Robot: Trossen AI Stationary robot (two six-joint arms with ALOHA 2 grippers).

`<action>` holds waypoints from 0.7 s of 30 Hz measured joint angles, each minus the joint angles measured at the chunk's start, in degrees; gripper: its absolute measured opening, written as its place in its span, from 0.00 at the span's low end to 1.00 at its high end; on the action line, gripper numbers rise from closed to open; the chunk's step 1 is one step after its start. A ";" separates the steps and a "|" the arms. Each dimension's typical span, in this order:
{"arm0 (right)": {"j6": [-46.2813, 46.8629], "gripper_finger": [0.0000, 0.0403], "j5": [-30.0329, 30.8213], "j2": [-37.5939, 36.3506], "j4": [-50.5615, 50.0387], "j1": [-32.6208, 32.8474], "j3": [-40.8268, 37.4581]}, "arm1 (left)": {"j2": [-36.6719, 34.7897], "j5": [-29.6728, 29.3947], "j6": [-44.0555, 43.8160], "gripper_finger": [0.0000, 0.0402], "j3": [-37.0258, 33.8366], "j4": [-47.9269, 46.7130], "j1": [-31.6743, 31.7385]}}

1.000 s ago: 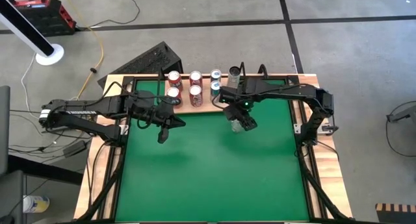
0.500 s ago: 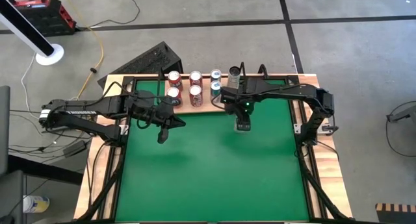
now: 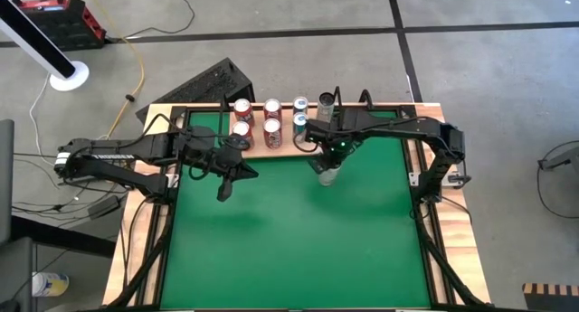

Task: Place canned beverage on shelf
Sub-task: Put the white and yellow soda can, aligned with the other blue soda can on the shelf

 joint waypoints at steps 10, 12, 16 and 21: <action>12.30 0.71 1.25 0.02 3.05 -0.09 0.00 | -0.02 0.68 1.87 0.00 0.00 -0.39 0.00; 12.59 0.76 1.62 0.02 3.09 -0.11 0.00 | -0.02 1.45 2.25 0.00 0.00 -1.11 0.00; 12.59 0.86 1.64 0.04 3.33 -0.09 0.00 | -0.02 1.77 2.34 0.00 0.00 -2.43 0.00; 12.30 0.91 1.62 0.04 3.60 -0.03 0.00 | -0.02 1.77 2.34 0.00 0.00 -3.52 0.00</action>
